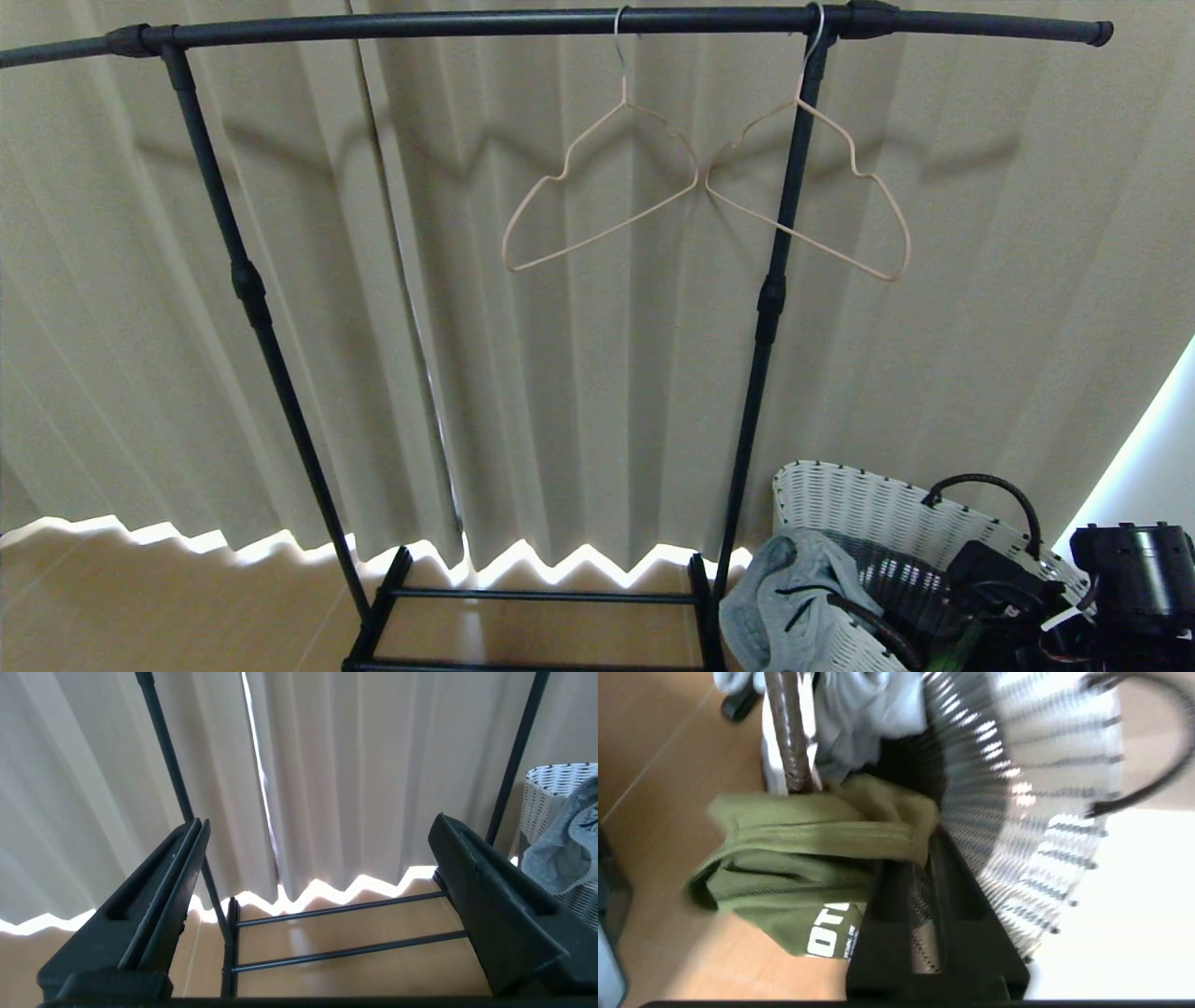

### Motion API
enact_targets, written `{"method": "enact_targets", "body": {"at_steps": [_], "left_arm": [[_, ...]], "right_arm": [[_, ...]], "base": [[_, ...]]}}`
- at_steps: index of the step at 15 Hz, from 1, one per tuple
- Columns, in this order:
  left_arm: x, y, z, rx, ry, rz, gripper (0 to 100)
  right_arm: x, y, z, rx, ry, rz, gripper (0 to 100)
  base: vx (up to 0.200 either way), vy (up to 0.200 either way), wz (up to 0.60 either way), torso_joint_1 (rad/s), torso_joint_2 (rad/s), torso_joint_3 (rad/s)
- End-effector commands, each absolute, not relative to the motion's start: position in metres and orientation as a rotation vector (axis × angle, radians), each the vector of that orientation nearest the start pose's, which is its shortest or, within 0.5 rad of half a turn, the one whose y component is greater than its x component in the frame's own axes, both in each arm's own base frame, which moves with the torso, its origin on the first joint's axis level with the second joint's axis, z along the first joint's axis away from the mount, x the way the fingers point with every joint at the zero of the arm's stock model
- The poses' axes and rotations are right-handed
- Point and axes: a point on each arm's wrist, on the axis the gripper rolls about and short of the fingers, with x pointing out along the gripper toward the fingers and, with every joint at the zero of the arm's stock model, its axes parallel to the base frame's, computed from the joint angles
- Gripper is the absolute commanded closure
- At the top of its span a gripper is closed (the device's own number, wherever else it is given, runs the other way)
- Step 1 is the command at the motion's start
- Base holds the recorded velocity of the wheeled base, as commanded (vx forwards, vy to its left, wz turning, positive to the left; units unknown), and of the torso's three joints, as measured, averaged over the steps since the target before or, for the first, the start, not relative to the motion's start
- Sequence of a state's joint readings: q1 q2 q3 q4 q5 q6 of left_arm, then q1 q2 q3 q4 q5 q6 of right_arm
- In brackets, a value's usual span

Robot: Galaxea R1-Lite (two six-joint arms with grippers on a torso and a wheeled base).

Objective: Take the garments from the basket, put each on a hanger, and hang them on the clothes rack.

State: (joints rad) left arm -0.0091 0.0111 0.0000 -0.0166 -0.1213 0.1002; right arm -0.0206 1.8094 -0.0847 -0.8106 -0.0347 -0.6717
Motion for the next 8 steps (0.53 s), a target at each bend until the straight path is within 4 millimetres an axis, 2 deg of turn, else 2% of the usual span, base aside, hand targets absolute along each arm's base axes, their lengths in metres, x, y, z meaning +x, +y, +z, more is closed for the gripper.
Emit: {"method": "enact_targets", "body": {"at_steps": [1, 2, 3, 4, 5, 7, 8], "left_arm": [[-0.022, -0.003, 0.077, 0.100, -0.013, -0.130, 0], [-0.022, -0.003, 0.077, 0.100, -0.013, -0.130, 0], [-0.022, -0.003, 0.077, 0.101, -0.011, -0.132, 0], [-0.022, -0.003, 0.077, 0.100, -0.013, -0.132, 0], [-0.022, -0.003, 0.077, 0.098, -0.013, -0.132, 0], [-0.022, -0.003, 0.077, 0.098, -0.013, -0.133, 0], [-0.022, -0.003, 0.077, 0.098, -0.013, -0.133, 0]], "right_arm": [[0.159, -0.002, 0.049, -0.646, 0.754, 0.220, 100], [0.155, -0.002, 0.059, -0.649, 0.692, 0.199, 100], [0.148, -0.002, 0.083, -0.658, 0.548, 0.150, 100], [0.146, -0.002, 0.092, -0.660, 0.498, 0.133, 100], [0.139, -0.003, 0.123, -0.664, 0.371, 0.076, 100], [0.118, -0.004, 0.160, -0.643, 0.311, 0.039, 100], [0.101, -0.003, 0.177, -0.580, 0.313, 0.035, 100]], "base": [[0.000, 0.000, 0.00, 0.000, 0.00, 0.000], [0.000, 0.000, 0.00, 0.000, 0.00, 0.000], [0.000, 0.000, 0.00, 0.000, 0.00, 0.000], [0.000, 0.000, 0.00, 0.000, 0.00, 0.000], [0.000, 0.000, 0.00, 0.000, 0.00, 0.000], [0.000, 0.000, 0.00, 0.000, 0.00, 0.000], [0.000, 0.000, 0.00, 0.000, 0.00, 0.000]]}}
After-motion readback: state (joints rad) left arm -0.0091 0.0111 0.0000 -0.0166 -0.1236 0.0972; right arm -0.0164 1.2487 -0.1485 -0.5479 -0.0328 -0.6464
